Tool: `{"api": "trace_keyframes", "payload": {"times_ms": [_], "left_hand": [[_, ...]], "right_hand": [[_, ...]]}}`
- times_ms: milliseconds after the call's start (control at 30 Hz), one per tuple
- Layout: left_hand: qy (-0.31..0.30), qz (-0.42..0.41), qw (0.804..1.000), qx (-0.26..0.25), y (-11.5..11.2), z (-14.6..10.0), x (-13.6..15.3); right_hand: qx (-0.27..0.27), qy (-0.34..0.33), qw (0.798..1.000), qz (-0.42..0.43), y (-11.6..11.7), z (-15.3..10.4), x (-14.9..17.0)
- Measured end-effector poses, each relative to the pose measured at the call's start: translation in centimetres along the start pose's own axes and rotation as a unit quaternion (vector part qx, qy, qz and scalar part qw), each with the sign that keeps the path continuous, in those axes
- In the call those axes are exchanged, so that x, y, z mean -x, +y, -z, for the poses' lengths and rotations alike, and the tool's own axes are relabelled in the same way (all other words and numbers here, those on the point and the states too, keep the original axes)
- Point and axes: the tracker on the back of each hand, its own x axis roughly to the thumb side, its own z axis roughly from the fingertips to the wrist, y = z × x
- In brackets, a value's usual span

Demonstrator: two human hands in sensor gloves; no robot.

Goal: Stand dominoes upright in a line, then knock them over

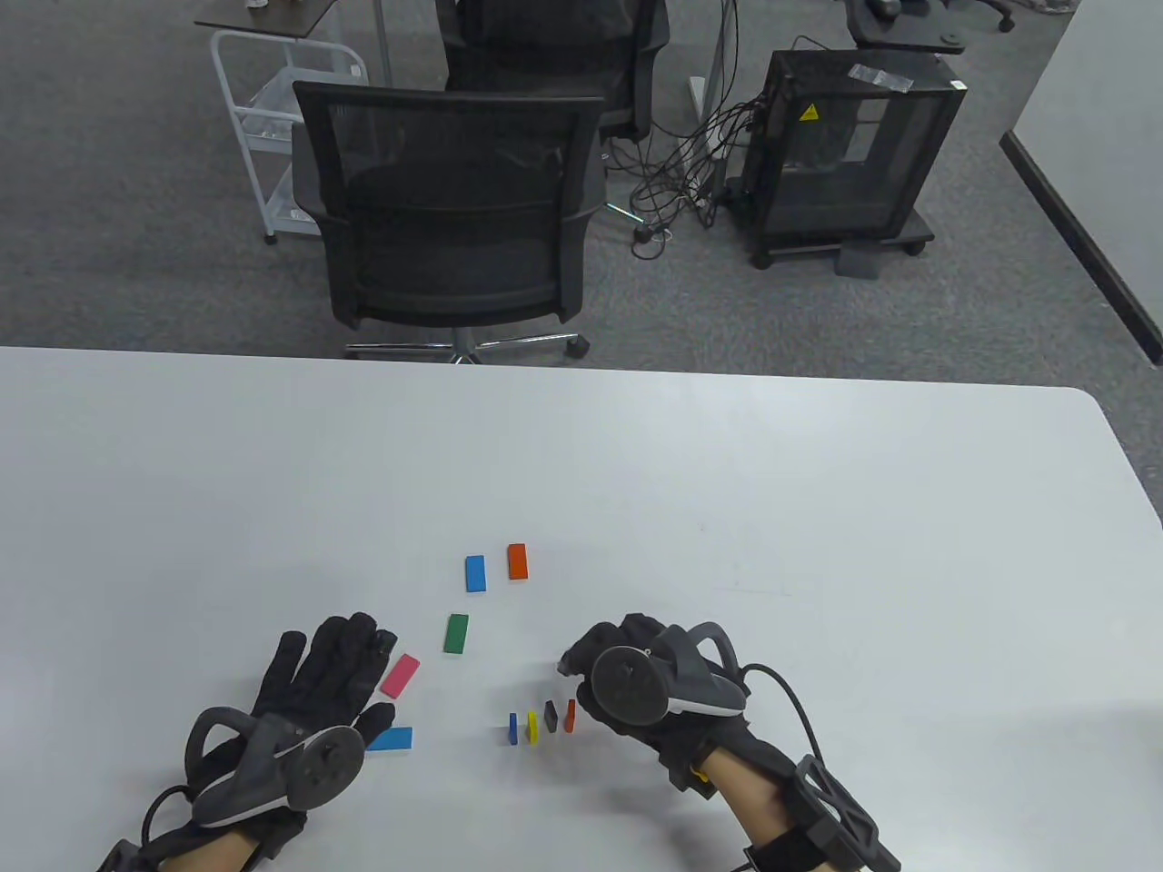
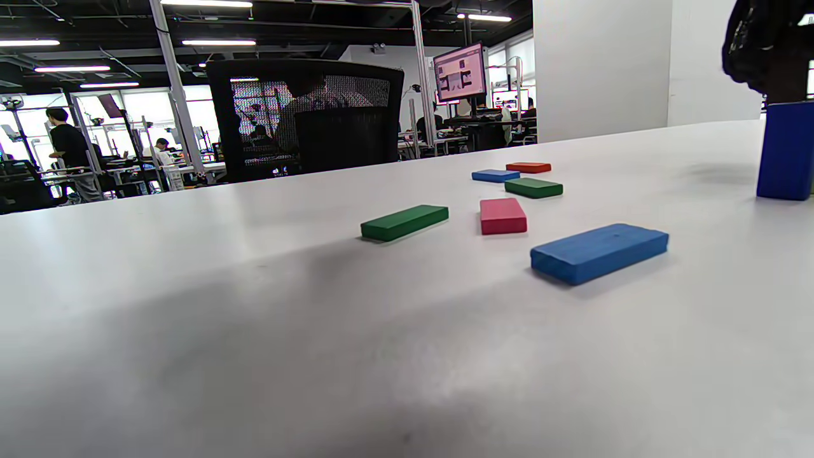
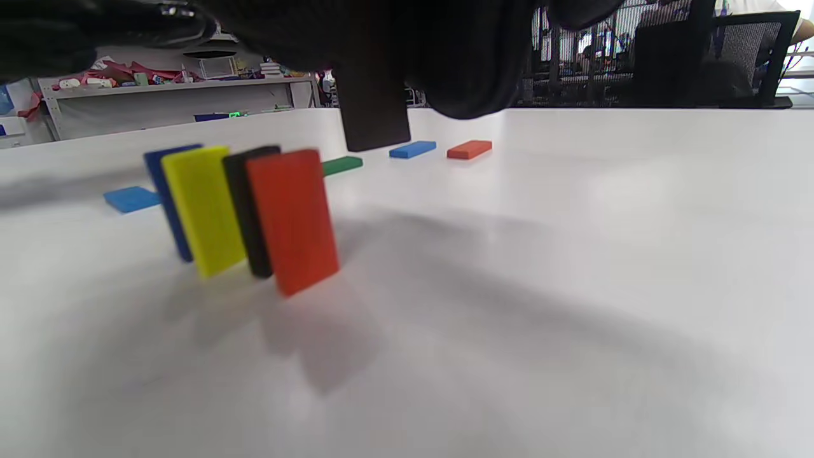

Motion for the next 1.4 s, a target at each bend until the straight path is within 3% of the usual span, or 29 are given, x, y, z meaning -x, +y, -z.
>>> {"api": "trace_keyframes", "payload": {"times_ms": [433,1400], "left_hand": [[0.002,0.001,1.0,0.005,0.0,0.0,-0.1],[0.004,0.004,1.0,0.011,0.0,0.1,-0.1]], "right_hand": [[-0.008,-0.001,1.0,0.001,2.9,-1.0,-0.1],[-0.038,0.013,0.999,-0.003,3.9,-1.3,0.2]]}}
